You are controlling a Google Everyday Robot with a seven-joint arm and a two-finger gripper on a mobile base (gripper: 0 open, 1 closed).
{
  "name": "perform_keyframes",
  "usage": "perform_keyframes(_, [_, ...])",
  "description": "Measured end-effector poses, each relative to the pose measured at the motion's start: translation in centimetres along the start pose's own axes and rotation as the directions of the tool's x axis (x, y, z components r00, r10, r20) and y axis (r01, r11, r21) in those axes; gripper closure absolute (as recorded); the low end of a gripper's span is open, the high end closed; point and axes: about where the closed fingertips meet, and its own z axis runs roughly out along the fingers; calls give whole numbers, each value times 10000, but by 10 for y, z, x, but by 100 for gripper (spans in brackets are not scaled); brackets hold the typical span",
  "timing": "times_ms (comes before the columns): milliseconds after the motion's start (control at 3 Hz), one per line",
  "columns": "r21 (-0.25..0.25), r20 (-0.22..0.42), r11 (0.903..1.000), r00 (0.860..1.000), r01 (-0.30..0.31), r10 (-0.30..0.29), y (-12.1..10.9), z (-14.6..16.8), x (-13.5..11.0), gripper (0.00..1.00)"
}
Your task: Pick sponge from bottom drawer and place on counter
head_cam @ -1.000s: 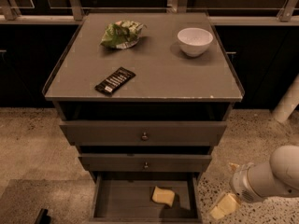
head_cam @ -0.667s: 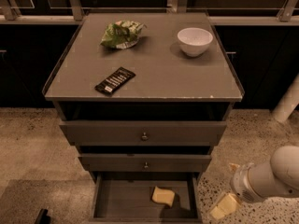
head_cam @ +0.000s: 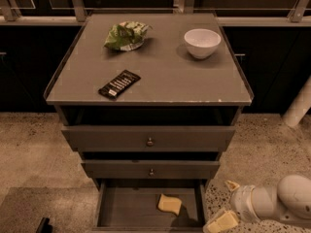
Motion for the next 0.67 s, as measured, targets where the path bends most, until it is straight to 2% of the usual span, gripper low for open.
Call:
perform_keyframes(333, [-304,1051,9993,9941,-237,267,-12,56,13,0])
perform_keyframes(667, [-914,1105,9938,9911,-637,737,2,82,31,0])
